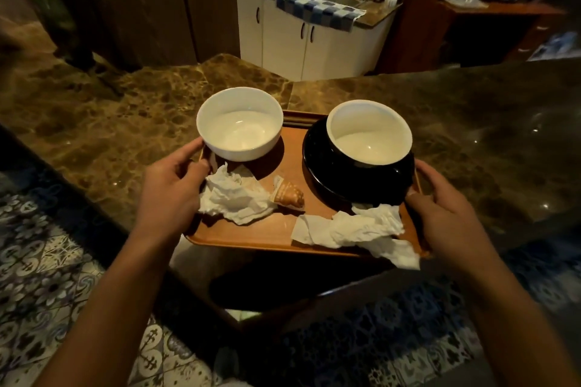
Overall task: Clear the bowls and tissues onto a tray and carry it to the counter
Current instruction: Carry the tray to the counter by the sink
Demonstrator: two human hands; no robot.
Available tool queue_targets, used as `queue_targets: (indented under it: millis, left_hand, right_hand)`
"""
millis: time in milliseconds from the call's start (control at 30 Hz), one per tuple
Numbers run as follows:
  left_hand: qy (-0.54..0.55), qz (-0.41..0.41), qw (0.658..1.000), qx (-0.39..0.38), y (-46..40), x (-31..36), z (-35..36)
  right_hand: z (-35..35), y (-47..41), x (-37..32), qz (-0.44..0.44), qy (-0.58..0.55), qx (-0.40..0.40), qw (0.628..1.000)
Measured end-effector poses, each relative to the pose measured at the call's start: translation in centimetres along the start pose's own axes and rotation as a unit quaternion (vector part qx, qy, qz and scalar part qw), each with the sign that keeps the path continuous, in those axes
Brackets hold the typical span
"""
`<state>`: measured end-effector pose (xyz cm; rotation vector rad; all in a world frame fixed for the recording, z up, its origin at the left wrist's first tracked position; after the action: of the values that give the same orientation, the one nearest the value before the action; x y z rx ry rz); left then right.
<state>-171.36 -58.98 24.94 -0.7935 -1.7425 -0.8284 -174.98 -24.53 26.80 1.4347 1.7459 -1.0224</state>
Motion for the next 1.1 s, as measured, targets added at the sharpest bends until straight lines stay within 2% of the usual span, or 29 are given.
queue_targets:
  millis: [167,433,867,1100]
  left_hand:
    - [-0.027,0.020,0.999,-0.029,-7.7,1.4,-0.7]
    - [-0.032,0.032,0.997,-0.055,-15.7,2.1,0.6]
    - [-0.154,0.092,0.982,0.055,-22.7,-0.8,6.0]
    - [-0.178,0.083,0.979,0.059,-23.2,-2.9,7.1]
  right_hand:
    - [3.1,-3.9,-1.4,0.042,0.011,0.019,0.999]
    - [5.8,-9.3,-2.9,0.041,0.067,0.036,0.996]
    - [6.7,-18.8,2.4,-0.015,0.091,-0.024,0.995]
    - [8.0,-21.2,6.4,-0.017,0.087,-0.069,0.994]
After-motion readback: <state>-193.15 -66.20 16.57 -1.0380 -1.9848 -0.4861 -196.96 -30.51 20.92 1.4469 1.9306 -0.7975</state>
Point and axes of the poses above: each hand's wrist, its own y-axis away from the middle knuckle, its own z-axis out of the palm, x = y × z, the point moved 1 cm from there along -y, towards the middle knuckle, and after that the axes turned 13 degrees about -z, right-handed, at the moved point
